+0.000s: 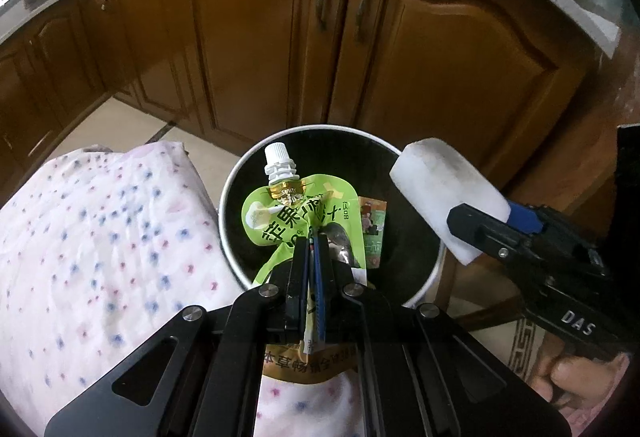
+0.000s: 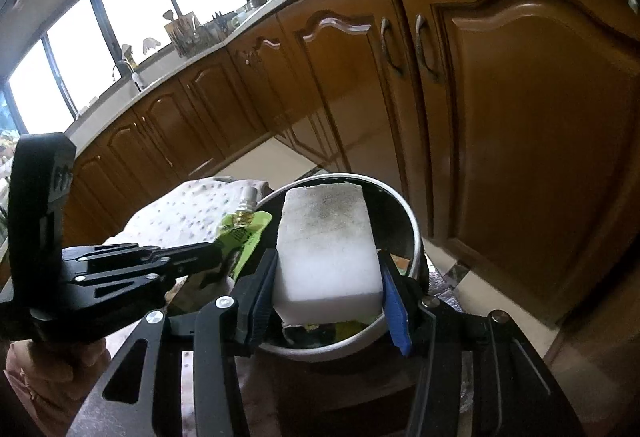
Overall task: Collect trash
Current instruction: 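Open both tools to drop the pouch and foam block into the bin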
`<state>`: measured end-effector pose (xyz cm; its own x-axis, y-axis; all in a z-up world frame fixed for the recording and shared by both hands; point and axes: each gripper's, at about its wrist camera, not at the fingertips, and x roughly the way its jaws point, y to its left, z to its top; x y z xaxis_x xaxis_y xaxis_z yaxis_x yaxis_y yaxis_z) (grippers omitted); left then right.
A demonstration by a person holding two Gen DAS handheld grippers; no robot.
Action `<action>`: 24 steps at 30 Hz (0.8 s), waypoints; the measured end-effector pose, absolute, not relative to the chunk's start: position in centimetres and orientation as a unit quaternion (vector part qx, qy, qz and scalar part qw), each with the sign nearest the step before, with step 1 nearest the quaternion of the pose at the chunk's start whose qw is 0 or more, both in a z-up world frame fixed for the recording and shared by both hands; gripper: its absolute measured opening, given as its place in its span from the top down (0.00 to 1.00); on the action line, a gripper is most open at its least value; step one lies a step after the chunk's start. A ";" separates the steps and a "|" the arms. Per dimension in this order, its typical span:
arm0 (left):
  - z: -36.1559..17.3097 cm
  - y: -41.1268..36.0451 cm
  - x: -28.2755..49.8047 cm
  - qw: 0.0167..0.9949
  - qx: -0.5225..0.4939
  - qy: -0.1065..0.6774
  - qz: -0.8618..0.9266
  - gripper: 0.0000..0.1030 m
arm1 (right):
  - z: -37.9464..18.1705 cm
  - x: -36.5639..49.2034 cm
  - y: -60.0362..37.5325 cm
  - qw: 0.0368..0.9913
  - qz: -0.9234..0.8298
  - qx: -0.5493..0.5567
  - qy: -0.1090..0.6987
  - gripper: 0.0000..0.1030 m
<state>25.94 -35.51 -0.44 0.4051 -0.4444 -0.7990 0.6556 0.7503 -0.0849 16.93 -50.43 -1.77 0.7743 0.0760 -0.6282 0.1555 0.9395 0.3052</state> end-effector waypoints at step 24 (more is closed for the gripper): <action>-3.0 -38.9 29.0 0.802 0.132 0.480 -0.329 0.97 | -4.1 20.4 -51.5 0.910 -0.030 0.141 0.390 0.52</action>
